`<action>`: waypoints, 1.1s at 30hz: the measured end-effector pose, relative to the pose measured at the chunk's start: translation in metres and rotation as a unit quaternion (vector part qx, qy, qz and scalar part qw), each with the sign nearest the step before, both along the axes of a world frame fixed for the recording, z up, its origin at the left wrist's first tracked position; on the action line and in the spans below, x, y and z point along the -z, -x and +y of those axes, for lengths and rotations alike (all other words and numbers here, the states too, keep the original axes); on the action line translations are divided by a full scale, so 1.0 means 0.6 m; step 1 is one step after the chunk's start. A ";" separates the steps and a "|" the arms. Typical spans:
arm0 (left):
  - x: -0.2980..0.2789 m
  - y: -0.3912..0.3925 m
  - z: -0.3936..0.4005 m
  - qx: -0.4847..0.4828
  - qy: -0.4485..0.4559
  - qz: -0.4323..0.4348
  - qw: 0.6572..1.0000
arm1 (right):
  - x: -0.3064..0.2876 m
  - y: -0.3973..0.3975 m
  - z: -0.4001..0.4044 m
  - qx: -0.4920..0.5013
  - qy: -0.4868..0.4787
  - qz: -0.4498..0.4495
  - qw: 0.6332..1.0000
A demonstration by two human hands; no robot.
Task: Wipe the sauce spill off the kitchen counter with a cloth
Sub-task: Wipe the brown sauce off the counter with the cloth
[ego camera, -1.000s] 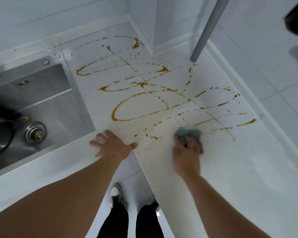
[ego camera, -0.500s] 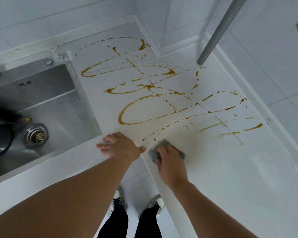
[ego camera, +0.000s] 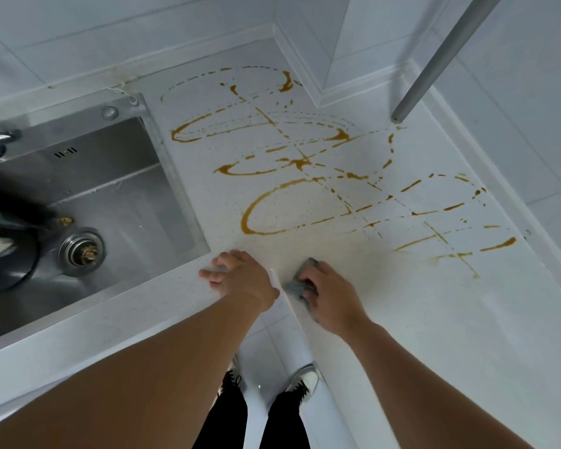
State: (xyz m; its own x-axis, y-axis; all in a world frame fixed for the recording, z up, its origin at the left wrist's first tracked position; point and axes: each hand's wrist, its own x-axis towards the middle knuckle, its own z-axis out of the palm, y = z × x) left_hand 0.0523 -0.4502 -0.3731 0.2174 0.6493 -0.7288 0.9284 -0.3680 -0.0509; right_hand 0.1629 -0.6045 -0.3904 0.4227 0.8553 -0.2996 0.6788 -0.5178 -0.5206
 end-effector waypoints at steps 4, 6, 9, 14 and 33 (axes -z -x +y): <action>-0.010 0.010 -0.004 0.028 -0.008 0.002 1.000 | -0.011 -0.103 -0.031 0.220 0.013 0.014 0.975; -0.018 0.008 -0.009 0.031 -0.004 0.003 1.000 | 0.000 -0.121 0.015 0.290 0.012 -0.026 0.957; -0.024 0.011 -0.009 0.050 -0.003 0.010 0.999 | -0.001 -0.020 0.083 0.144 -0.018 0.001 0.989; -0.027 0.018 0.003 0.066 0.021 0.023 0.997 | 0.003 0.026 -0.034 0.039 -0.018 0.024 0.999; -0.074 -0.118 -0.093 0.081 0.066 -0.104 0.989 | -0.018 -0.307 -0.240 0.468 0.027 -0.043 0.882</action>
State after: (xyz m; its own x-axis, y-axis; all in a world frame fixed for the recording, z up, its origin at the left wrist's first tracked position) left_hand 0.1229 -0.5059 -0.3287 0.4654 0.4957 -0.7332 0.8419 -0.5036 0.1939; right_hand 0.3471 -0.7487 -0.3799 0.9594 0.1053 -0.2617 -0.0232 -0.8953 -0.4449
